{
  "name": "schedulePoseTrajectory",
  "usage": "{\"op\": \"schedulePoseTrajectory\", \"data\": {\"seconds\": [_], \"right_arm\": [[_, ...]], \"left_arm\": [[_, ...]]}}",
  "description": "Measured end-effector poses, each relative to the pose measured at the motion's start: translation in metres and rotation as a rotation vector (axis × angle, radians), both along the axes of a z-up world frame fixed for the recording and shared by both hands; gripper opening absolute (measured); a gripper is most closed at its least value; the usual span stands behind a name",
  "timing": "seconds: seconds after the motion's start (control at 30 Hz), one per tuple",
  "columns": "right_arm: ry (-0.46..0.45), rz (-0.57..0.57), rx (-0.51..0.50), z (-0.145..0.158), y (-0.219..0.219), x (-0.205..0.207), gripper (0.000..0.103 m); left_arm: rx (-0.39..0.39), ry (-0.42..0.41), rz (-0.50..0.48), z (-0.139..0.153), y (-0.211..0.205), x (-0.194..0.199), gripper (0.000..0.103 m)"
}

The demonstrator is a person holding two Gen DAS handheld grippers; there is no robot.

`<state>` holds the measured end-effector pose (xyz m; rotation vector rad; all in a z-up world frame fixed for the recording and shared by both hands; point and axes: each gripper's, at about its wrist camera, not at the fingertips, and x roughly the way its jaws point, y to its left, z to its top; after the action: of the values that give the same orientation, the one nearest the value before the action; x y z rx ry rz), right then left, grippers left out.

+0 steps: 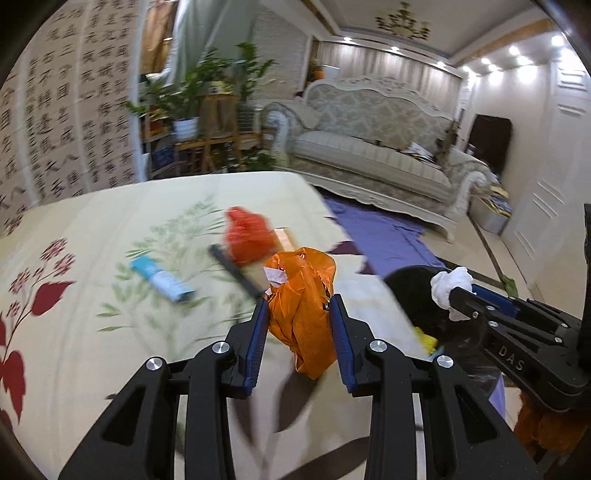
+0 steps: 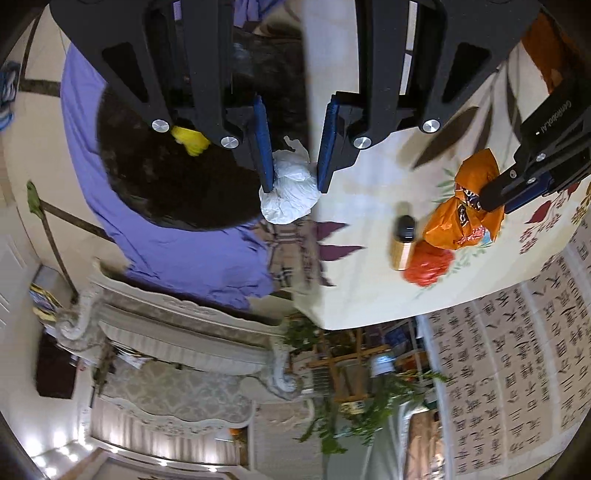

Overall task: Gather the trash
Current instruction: 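Carry the orange bag and white cloth over the bin and open both tools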

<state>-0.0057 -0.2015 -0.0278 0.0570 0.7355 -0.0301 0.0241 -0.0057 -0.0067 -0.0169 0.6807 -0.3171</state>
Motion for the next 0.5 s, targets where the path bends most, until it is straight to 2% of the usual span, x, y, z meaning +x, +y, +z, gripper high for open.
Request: {"op": "schedulePoseTrajectory", "data": {"seconds": [0.27,0.5], "right_arm": [[0.001,-0.078,0.011,-0.007,-0.042,0.000,0.024],[0.007,-0.106,0.017,-0.016,-0.060,0.006,0.024]], "left_arm": [[0.034,-0.006,-0.086,-0.005,-0.053,0.008,0.035],[0.069,-0.007,-0.121,-0.011,-0.085,0.021,0.033]]}}
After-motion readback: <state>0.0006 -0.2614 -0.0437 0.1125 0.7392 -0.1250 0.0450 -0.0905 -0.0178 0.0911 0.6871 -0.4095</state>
